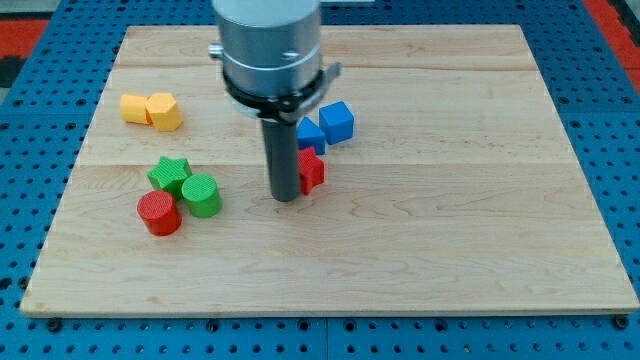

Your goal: Touch the bottom of the red star

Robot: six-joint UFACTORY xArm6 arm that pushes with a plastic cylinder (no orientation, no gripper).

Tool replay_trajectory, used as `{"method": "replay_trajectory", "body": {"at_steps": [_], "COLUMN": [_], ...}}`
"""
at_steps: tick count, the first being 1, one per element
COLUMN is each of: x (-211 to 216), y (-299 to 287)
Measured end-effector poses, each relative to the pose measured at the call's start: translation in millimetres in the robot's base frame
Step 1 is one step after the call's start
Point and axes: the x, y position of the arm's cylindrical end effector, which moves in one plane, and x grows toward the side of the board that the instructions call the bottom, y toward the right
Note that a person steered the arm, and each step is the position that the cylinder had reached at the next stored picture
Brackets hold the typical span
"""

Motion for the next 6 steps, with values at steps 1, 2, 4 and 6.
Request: {"method": "replay_trajectory", "body": {"at_steps": [1,2,4,6], "x": [-0.2,1.4,1.4,-28.1], "y": [-17.0,-11.4,15.6,-24.4]}}
